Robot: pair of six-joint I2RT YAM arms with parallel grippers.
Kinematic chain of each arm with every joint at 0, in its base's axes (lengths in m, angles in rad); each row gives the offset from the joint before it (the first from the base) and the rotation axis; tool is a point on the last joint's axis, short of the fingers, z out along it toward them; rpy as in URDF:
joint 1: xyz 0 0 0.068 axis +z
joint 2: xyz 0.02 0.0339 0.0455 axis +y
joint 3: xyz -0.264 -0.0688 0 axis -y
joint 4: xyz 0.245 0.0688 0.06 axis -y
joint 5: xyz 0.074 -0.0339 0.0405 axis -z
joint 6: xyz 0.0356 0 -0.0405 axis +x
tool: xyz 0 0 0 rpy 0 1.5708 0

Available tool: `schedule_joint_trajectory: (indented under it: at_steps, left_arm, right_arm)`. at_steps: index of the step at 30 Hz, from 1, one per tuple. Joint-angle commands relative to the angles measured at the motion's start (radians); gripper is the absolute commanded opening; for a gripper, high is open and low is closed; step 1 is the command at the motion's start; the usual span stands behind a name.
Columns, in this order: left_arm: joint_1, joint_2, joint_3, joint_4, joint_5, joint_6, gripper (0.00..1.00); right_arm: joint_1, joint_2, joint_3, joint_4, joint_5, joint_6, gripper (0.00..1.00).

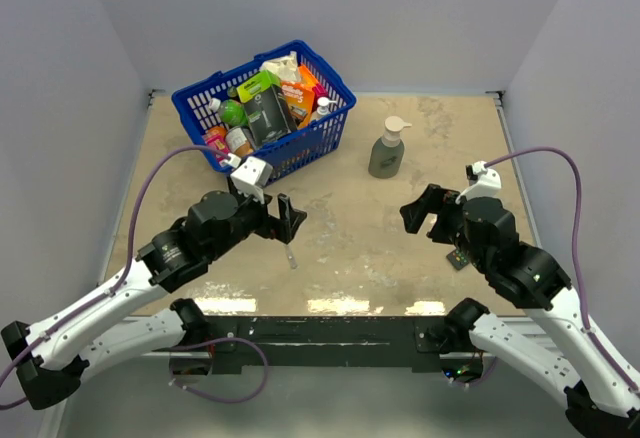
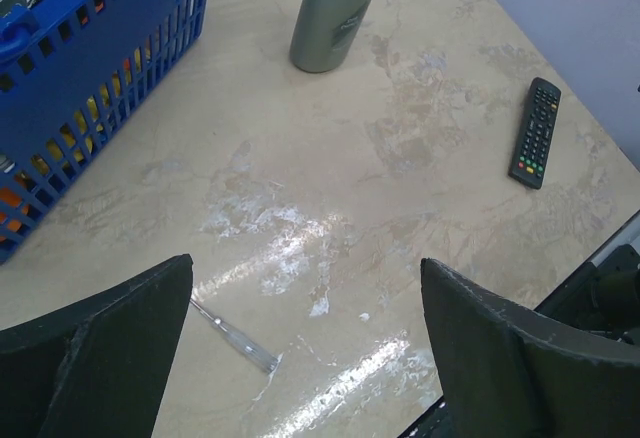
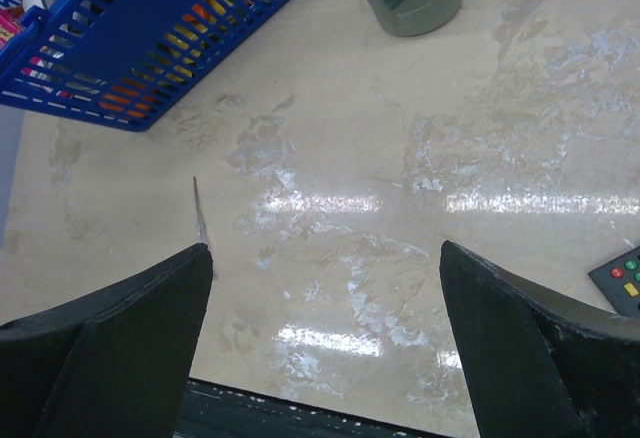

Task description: Unload the batteries from the remote control

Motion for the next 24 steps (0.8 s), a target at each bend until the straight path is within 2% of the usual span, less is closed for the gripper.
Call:
schedule_joint_trajectory:
  at_steps: [1,7,11,13,15,19,22,24]
  left_arm:
    - [0.005,-0.036,0.050,-0.021,-0.020,0.033,1.00]
    - [0.005,-0.052,0.061,-0.077,-0.098,0.070,1.00]
    - [0.005,-0.052,0.047,-0.078,-0.117,0.073,1.00]
    - [0.005,-0.050,0.032,-0.063,-0.108,0.072,1.00]
    - [0.005,-0.044,0.022,-0.066,-0.094,0.069,1.00]
    - [0.005,-0.034,0.015,-0.068,-0.084,0.072,0.99]
    - [0.005,-0.035,0.015,-0.071,-0.077,0.069,0.99]
    - [0.005,-0.041,0.010,-0.065,-0.043,0.064,0.99]
  right_arm:
    - [-0.003,0.002,0.002,0.033,0.039,0.050,0.98]
    - [-0.005,0.007,0.007,0.008,0.098,0.110,0.98]
    - [-0.005,0.035,0.030,-0.062,0.210,0.196,0.99]
    - [-0.003,0.057,0.030,-0.078,0.288,0.211,0.95]
    - [-0.006,0.129,0.045,-0.093,0.392,0.226,0.92]
    - [-0.034,0.350,0.119,-0.252,0.584,0.299,0.86]
    - [-0.145,0.487,0.139,-0.261,0.577,0.302,0.81]
    - [-0.245,0.533,0.093,-0.195,0.528,0.210,0.79]
